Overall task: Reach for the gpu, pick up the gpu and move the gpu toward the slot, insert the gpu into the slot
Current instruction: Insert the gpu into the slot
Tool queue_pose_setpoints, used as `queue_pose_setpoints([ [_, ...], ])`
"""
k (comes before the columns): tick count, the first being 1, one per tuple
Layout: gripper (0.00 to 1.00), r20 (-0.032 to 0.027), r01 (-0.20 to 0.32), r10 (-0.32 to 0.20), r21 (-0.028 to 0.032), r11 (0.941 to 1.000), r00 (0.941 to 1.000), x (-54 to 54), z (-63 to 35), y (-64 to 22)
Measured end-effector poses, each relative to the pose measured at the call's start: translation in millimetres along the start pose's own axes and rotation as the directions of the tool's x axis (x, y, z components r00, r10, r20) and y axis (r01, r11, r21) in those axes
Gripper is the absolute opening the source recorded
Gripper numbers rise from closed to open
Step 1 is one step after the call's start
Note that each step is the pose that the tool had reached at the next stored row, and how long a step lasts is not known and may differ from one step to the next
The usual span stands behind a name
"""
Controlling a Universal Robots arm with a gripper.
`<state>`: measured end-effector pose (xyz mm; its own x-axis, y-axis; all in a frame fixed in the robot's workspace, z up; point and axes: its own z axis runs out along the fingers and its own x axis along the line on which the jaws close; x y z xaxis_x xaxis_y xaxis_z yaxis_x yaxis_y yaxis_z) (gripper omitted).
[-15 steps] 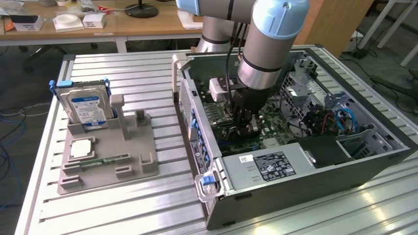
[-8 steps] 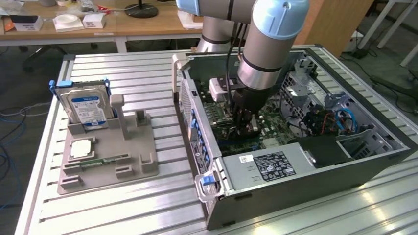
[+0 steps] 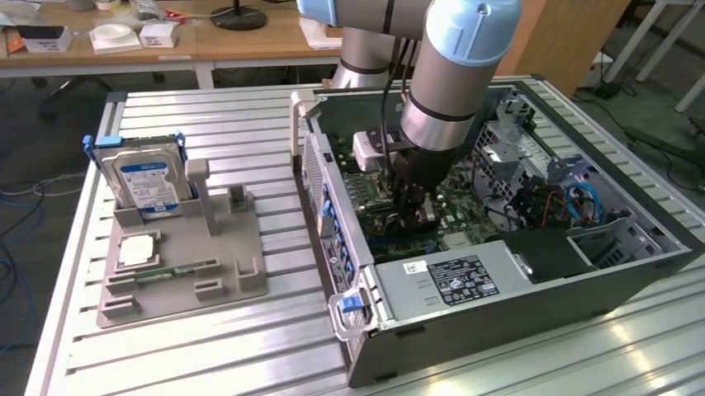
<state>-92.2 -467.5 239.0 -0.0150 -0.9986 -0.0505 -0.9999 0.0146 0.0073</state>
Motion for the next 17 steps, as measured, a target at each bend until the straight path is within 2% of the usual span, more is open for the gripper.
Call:
queue_pose_setpoints([
  [9,0.26,0.0,0.0,0.0,-0.0001,1.0,1.0,0.0,0.0,0.0],
  [10,0.27,0.0009,0.0,0.0,-0.0003,1.0,1.0,-0.1,0.3,0.2],
  [11,0.32,0.0005,-0.001,0.001,0.0002,1.0,1.0,0.0,0.3,0.3],
  [13,0.32,0.0005,-0.001,0.001,0.0001,1.0,1.0,-0.1,0.2,0.2],
  [14,0.38,0.0001,0.0,0.0,0.0,1.0,1.0,0.0,0.0,0.1],
  [17,0.38,0.0,0.0,0.0,0.0,1.0,1.0,0.0,0.0,0.0],
])
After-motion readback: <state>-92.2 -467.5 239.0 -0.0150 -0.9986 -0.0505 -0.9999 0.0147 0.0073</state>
